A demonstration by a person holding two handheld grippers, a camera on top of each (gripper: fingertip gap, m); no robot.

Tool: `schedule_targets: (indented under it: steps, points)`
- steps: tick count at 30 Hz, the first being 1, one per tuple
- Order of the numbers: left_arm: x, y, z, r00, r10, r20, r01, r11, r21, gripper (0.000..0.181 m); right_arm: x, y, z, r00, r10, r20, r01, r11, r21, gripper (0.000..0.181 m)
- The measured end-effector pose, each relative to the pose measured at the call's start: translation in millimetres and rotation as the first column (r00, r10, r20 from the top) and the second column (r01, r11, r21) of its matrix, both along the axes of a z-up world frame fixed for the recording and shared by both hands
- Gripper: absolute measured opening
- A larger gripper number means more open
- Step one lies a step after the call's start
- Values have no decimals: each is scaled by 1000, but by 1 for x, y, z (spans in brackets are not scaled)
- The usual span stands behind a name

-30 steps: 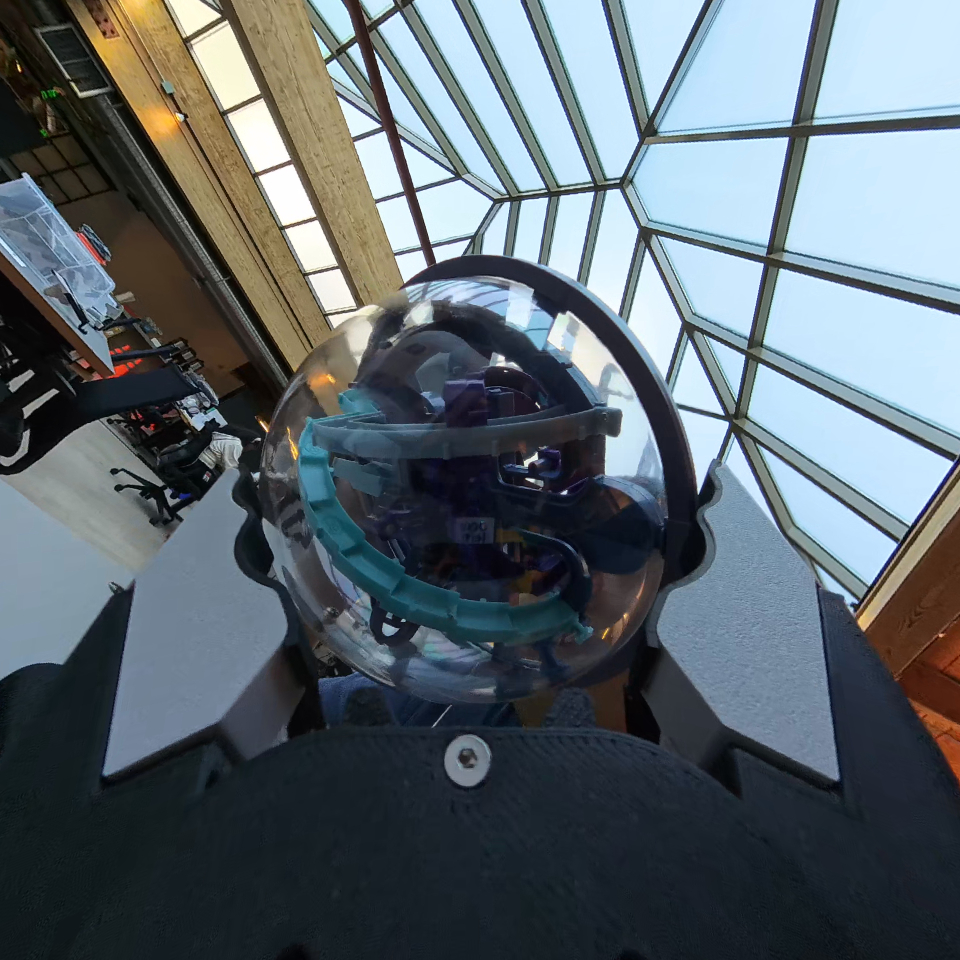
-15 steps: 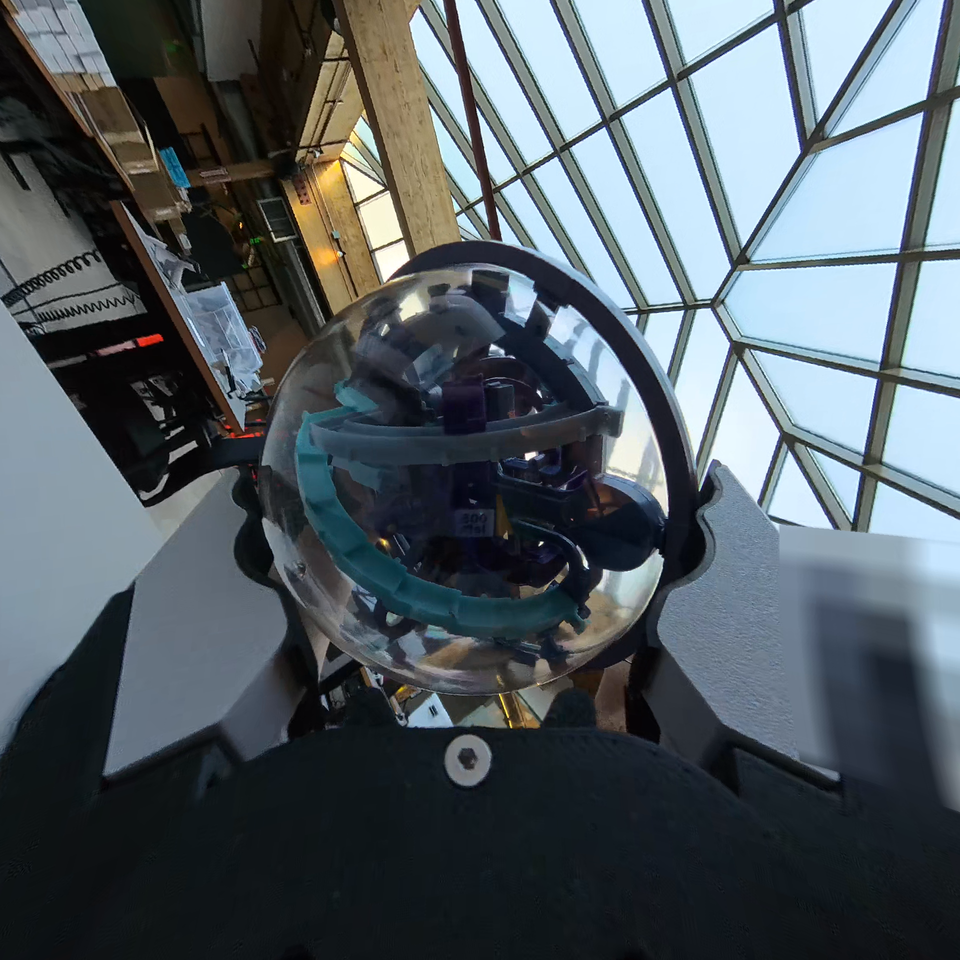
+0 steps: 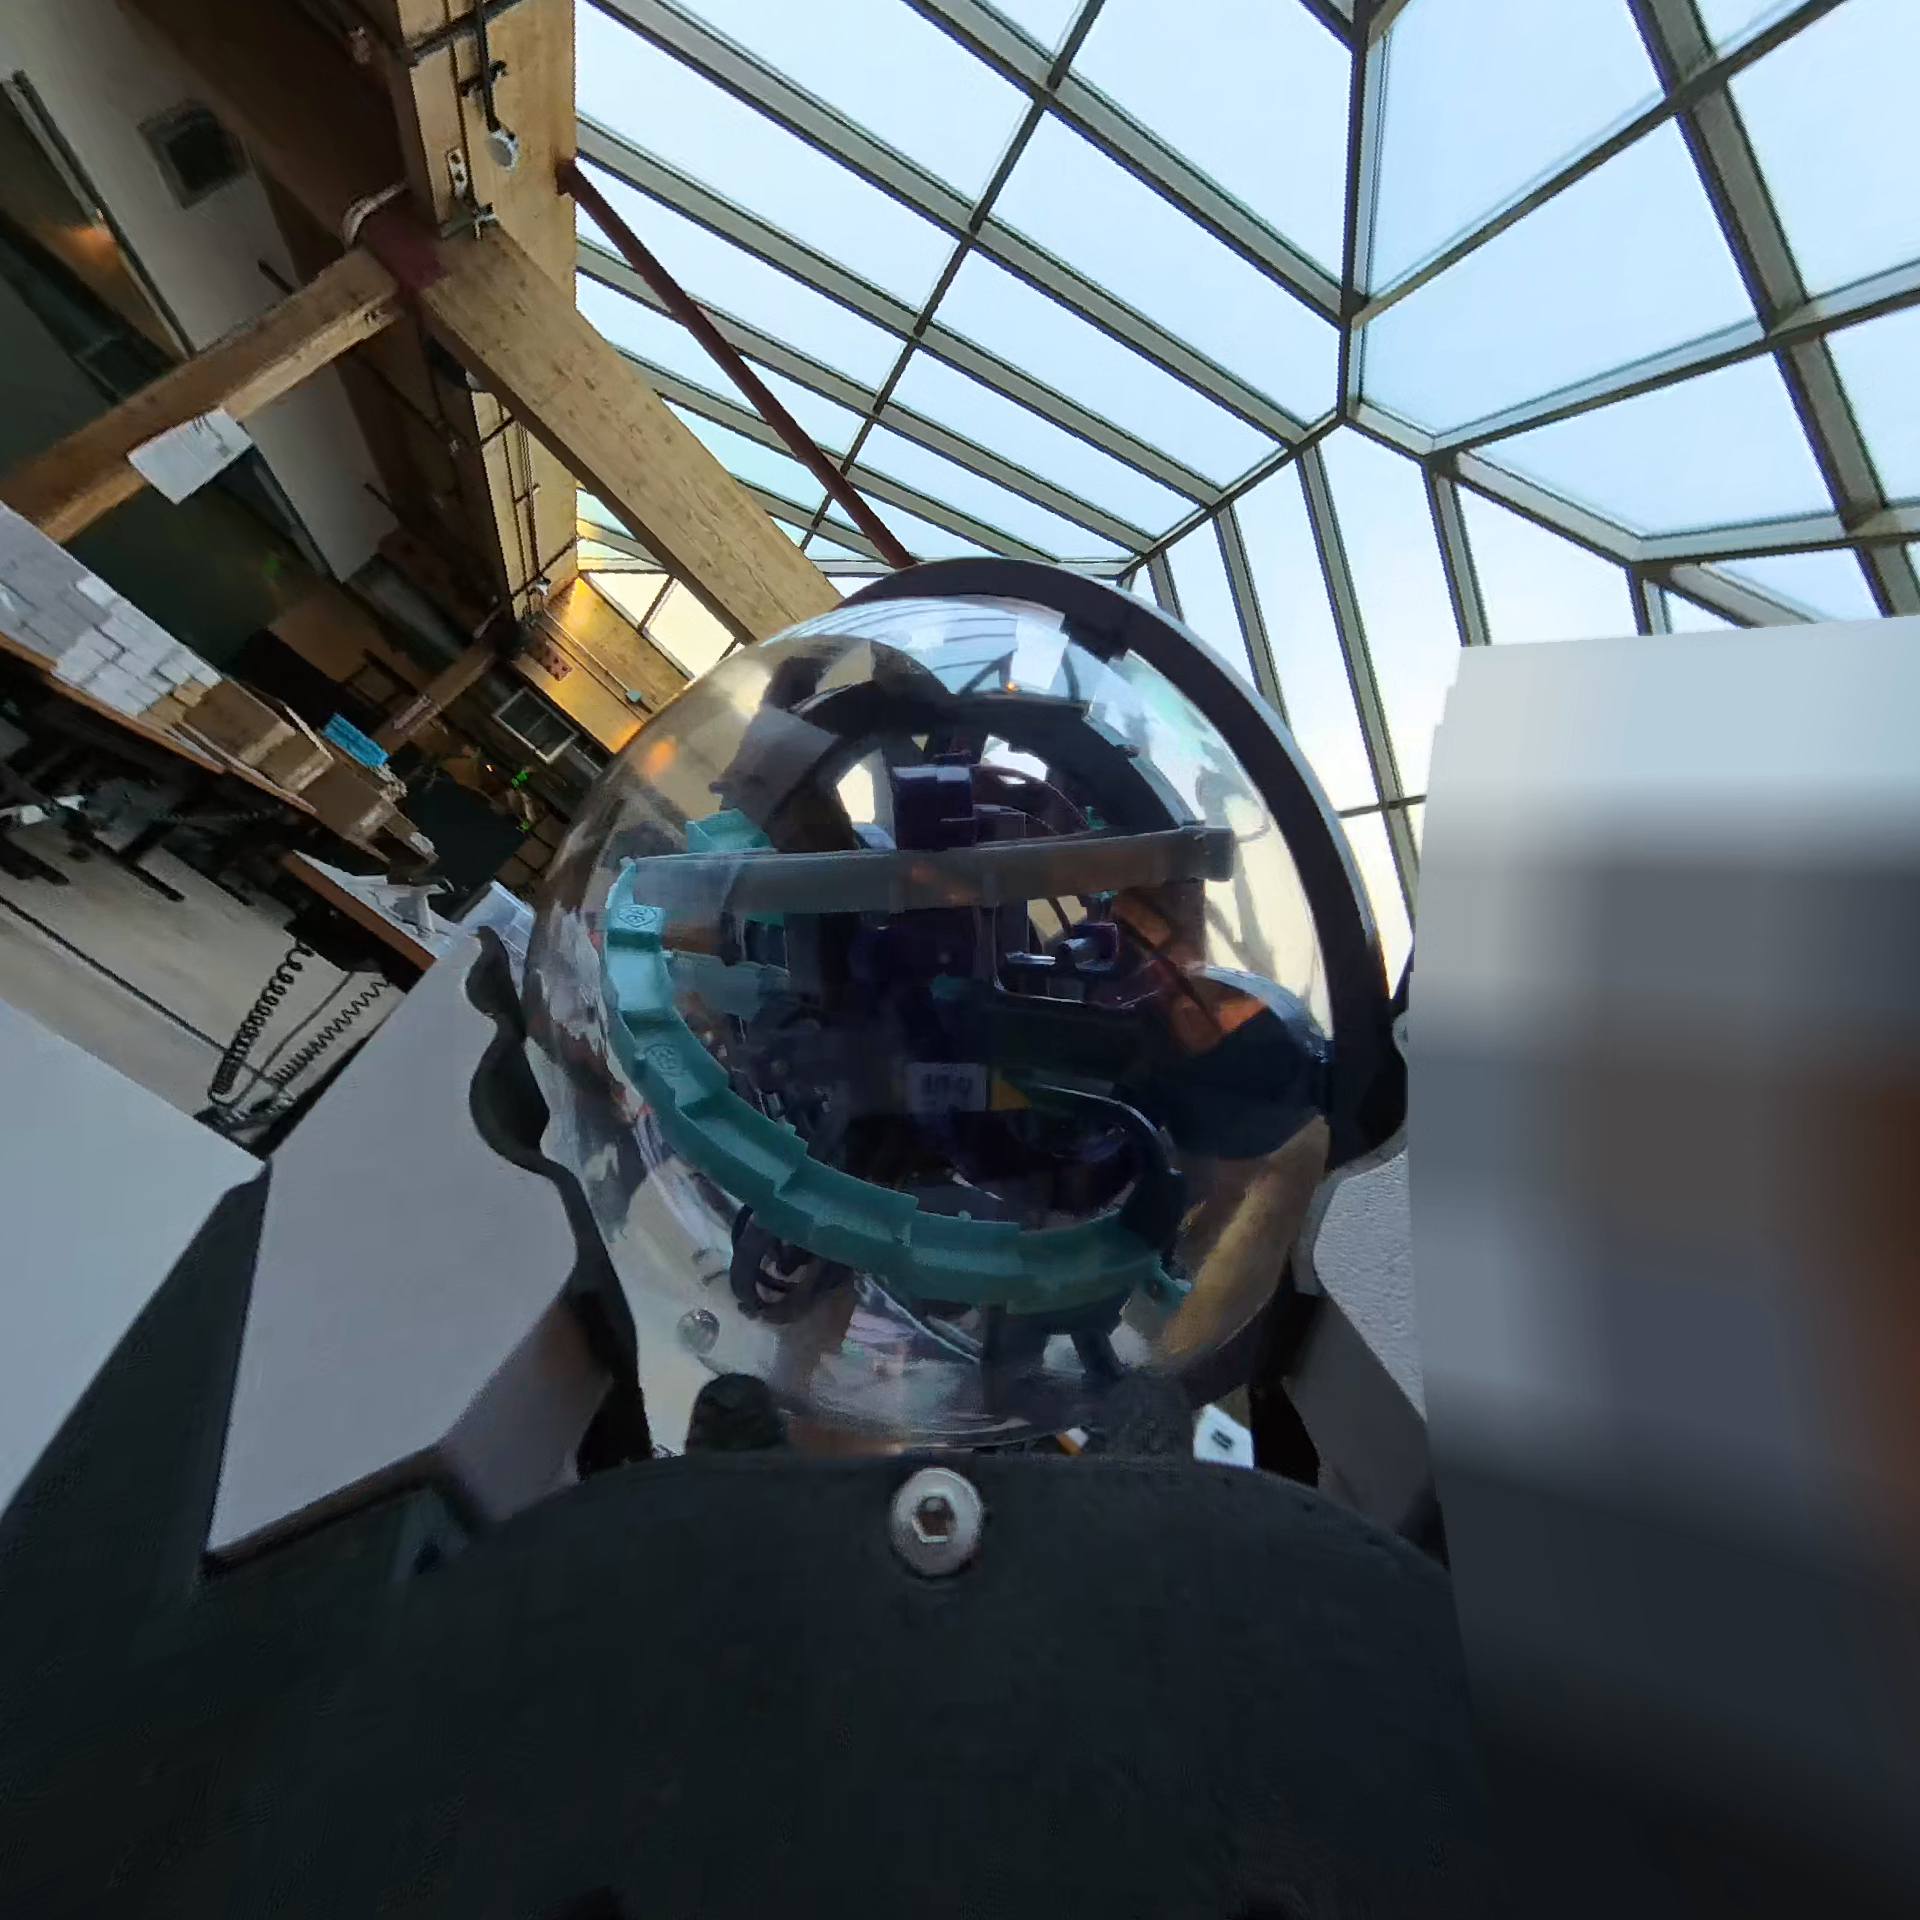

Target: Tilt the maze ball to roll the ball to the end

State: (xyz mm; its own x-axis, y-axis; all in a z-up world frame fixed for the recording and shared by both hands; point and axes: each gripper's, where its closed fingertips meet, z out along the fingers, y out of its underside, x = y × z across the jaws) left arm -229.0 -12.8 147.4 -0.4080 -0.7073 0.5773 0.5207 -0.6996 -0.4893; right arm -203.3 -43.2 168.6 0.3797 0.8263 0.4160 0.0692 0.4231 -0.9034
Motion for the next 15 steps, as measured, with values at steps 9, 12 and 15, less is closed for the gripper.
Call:
schedule_targets:
  steps: [9,12,15]
  points:
    - [-28,-20,29,949,310,56,-311,895,319,160,-27,-5,-25,982,-56,181,64,997,-37,147]
    - [-27,-33,35,936,349,54,-338,840,425,159,-28,-12,-21,979,-58,196,53,998,32,147]
    - [-20,-46,35,931,363,20,-317,783,535,159,-28,-22,-19,967,-90,236,39,976,214,151]
